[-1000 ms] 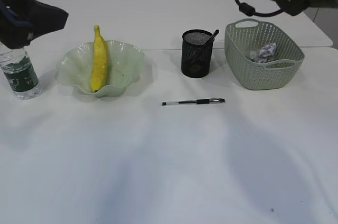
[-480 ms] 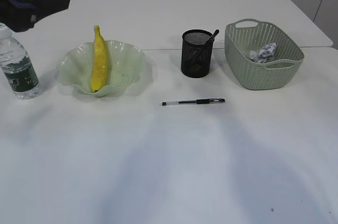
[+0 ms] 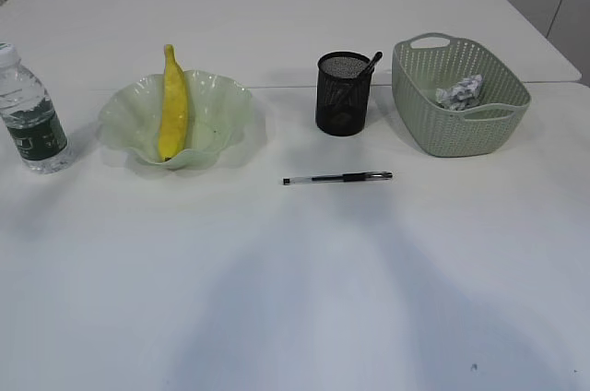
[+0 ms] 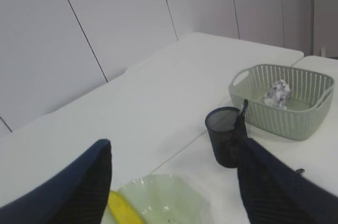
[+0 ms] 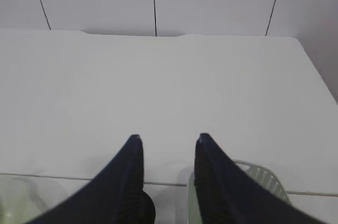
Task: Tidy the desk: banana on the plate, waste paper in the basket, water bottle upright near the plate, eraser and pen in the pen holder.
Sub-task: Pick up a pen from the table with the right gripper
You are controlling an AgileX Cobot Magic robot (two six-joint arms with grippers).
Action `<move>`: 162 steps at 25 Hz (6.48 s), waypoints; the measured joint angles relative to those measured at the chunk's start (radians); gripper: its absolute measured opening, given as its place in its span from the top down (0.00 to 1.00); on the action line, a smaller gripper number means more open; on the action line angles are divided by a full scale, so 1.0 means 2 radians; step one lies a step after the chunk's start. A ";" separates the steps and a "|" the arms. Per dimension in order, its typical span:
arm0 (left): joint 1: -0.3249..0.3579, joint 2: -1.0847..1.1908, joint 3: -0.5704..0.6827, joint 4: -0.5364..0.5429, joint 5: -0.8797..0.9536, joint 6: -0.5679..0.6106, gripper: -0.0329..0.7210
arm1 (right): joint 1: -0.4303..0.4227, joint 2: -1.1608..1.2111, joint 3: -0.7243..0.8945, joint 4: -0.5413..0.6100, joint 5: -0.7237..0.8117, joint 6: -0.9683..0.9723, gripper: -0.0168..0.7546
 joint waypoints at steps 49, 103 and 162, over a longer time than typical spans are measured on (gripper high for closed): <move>0.144 -0.207 0.052 0.022 0.014 0.000 0.26 | 0.085 -0.138 0.071 0.212 0.361 0.011 0.68; 0.144 -0.224 0.052 0.016 0.148 -0.001 0.26 | 0.076 0.121 0.197 0.096 0.031 0.749 0.68; 0.144 -0.216 0.052 0.017 0.149 -0.001 0.26 | 0.044 0.191 0.145 0.101 0.036 0.808 0.61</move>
